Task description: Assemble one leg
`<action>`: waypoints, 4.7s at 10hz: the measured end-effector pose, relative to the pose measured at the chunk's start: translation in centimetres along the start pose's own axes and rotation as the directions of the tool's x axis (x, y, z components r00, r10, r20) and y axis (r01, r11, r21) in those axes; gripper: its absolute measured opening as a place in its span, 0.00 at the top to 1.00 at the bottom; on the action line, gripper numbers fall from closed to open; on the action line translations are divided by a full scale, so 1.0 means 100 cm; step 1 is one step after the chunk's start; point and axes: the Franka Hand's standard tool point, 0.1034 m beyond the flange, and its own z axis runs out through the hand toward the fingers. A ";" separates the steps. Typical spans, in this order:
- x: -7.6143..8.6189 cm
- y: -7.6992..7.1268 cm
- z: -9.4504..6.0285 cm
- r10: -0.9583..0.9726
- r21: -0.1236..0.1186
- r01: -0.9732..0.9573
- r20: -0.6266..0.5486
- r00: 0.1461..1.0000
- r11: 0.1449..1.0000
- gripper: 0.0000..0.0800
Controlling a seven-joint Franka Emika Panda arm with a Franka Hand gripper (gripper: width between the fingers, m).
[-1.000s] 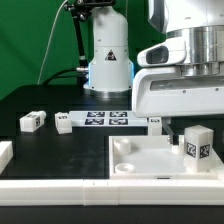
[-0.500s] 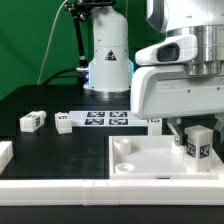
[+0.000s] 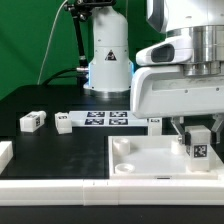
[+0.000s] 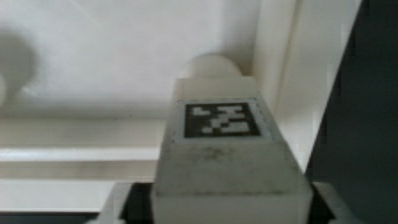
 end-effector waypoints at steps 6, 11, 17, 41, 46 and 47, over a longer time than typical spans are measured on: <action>-0.002 0.006 0.000 0.671 -0.009 -0.671 -0.033 0.741 0.741 0.64; -0.003 0.007 0.000 0.874 0.003 -0.874 -0.028 0.485 0.485 0.63; -0.003 0.005 -0.001 0.622 -0.007 -0.623 -0.028 0.782 0.783 0.19; -0.009 0.029 0.000 0.692 -0.081 -0.694 -0.058 0.720 0.715 0.62; -0.011 0.038 -0.001 0.747 -0.096 -0.750 -0.074 0.661 0.654 0.39; -0.011 0.038 -0.001 0.747 -0.096 -0.750 -0.074 0.661 0.654 0.24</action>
Offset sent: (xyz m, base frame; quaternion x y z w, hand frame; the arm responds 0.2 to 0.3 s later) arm -0.0011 0.0040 -0.0083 -0.0400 -0.0209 0.3126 0.9488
